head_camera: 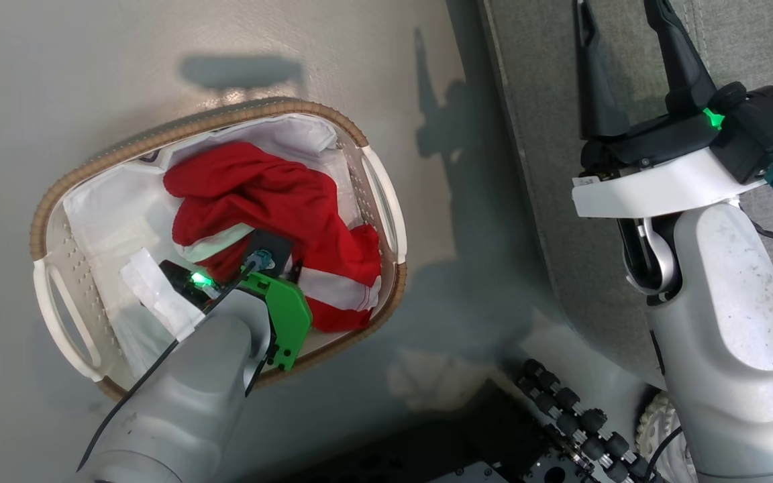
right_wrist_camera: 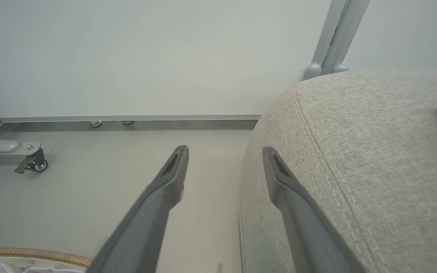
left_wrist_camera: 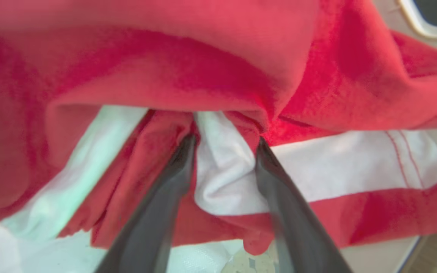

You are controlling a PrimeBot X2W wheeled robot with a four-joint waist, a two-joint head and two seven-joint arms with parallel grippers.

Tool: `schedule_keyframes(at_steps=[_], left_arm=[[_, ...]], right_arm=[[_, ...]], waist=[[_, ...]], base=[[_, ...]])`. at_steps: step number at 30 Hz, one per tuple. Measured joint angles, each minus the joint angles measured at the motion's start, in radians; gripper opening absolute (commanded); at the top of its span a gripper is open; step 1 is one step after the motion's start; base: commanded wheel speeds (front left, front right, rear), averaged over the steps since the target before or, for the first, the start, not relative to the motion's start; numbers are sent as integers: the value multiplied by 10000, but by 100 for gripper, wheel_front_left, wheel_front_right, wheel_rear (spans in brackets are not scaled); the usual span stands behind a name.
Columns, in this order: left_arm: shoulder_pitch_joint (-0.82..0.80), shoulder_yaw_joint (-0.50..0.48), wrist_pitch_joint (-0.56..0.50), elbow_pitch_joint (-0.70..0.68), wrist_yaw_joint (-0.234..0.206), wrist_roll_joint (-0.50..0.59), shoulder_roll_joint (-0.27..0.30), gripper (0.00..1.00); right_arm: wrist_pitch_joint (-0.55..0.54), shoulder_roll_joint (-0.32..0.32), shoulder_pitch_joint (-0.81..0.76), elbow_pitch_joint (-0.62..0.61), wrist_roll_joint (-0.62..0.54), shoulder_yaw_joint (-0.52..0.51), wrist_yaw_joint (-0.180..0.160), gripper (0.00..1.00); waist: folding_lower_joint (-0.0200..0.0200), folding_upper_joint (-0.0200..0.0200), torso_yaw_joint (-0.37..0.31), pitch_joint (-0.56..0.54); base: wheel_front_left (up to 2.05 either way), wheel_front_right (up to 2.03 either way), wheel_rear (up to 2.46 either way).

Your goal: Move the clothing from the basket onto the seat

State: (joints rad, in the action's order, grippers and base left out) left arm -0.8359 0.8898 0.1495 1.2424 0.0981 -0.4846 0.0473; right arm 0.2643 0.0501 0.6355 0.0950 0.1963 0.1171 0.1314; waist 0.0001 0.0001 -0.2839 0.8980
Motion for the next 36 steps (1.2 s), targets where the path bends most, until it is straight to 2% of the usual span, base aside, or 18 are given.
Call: schedule_keyframes(at_steps=[4, 13, 21, 26, 36], left_arm=[[89, 186, -38, -13, 75, -174, 0, 0], [926, 393, 798, -458, 159, -817, 4, 0], [1861, 359, 1087, -1304, 23, -1517, 15, 0], [2336, -33, 1122, -2263, -209, -1540, 12, 0], [3650, -1534, 1131, -4291, -443, -439, 15, 0]], right_arm=[[0, 0, 0, 161, -12, 63, 0, 100], [0, -6, -192, 650, -125, 107, -2, 100], [0, -10, -802, 1229, -230, 163, -2, 100], [0, -10, -1266, 1542, -232, 167, -2, 100], [0, -12, -2271, 2057, -311, 232, -2, 100]], waist=[[0, 0, 41, -261], [0, -1, 185, -1322], [-1, -1, 486, -2654], [-1, 0, 714, -3542], [-1, 0, 1240, -5287]], base=[[0, 0, 0], [0, 0, 0], [0, 0, 0], [0, 0, 0], [0, 0, 0]])
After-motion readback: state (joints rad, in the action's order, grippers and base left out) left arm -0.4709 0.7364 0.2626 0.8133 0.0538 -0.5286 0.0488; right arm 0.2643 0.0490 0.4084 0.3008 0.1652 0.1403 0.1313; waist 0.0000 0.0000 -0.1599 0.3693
